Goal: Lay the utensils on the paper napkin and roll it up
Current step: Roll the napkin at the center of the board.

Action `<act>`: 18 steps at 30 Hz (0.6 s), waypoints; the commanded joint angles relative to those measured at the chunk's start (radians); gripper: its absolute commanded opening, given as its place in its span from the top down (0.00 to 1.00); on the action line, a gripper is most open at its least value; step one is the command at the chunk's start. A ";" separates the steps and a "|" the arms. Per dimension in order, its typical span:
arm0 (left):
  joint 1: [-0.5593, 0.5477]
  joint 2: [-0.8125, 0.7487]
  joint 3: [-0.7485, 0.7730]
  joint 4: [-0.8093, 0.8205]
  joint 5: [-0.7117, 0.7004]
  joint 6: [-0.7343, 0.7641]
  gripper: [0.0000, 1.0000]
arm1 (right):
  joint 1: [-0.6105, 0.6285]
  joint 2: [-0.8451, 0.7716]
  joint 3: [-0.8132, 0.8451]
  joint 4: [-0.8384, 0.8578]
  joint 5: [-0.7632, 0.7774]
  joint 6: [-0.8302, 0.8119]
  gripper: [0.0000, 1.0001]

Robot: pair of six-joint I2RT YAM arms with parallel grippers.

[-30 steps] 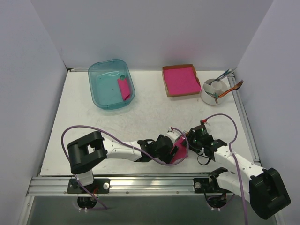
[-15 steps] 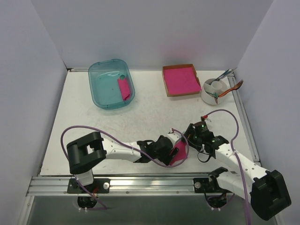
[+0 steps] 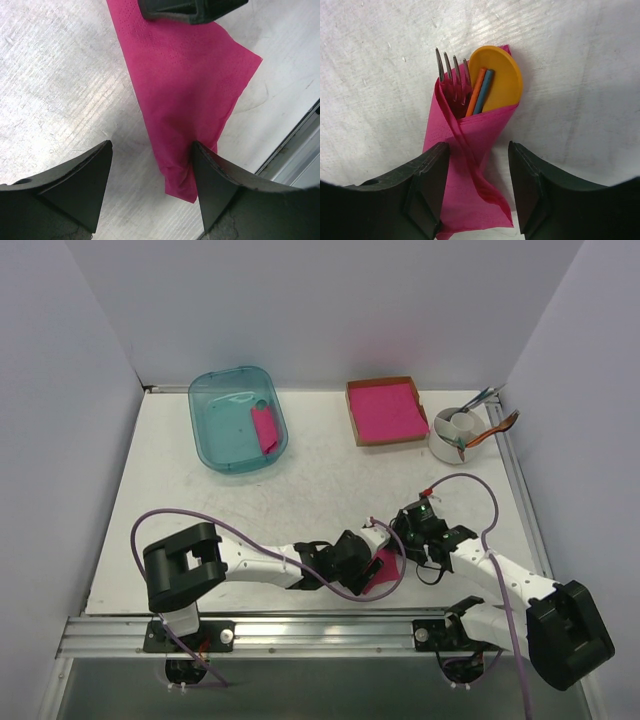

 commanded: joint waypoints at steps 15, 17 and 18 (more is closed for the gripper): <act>-0.017 0.024 0.021 -0.078 0.005 0.063 0.26 | 0.031 0.000 0.025 -0.014 0.010 0.000 0.77; -0.014 0.023 0.022 -0.077 0.013 0.060 0.26 | 0.033 0.003 0.022 -0.011 0.007 0.003 0.78; -0.014 0.021 0.022 -0.077 0.016 0.060 0.26 | 0.034 0.004 0.019 -0.011 0.007 0.005 0.78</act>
